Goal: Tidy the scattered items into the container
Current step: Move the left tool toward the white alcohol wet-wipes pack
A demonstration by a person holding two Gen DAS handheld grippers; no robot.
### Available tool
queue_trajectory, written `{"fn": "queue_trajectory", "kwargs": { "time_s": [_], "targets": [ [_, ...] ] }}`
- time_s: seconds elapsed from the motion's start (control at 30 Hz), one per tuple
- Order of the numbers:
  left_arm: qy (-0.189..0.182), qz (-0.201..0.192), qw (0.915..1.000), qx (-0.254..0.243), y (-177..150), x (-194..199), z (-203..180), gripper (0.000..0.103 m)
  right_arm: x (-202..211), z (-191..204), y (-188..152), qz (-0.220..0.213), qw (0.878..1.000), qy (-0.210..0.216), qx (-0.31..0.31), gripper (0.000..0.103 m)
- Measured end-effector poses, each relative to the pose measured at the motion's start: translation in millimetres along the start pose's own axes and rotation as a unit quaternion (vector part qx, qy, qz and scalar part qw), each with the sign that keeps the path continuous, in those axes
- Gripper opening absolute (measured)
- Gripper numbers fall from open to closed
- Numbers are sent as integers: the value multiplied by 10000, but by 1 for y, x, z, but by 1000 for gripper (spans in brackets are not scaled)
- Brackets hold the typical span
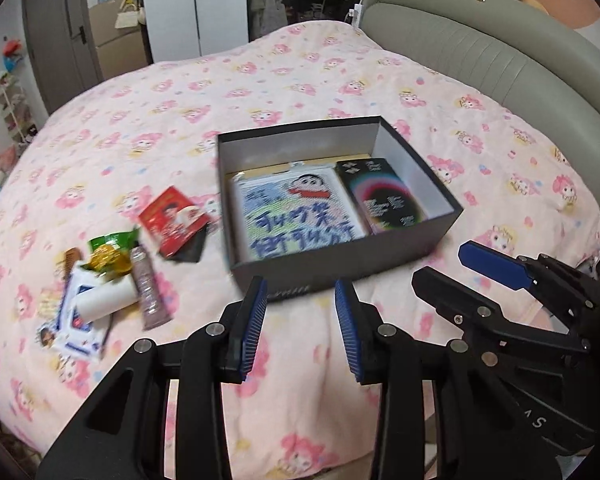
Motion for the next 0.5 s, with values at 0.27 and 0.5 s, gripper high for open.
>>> {"fn": "queue_trajectory", "kwargs": {
  "time_s": [0.27,0.5],
  "targets": [
    [90,58,9995,307,-31,18,27,38,4,39,-21,250,9988,210,364,46],
    [239,136,9980,562,-53,22,54,38,-7,69,-30,436,9959,442,657,46]
  ]
}}
Point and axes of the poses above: each gripper's, at about its wrist camera, not at the fingertips, and x roughly against the way its jaws point, z to its left, y to its top, the point moved 3 cm from there along -x, roughly the way its jaws point, and after that the axes turned 15 degrees about y, right-handed, at the moved point
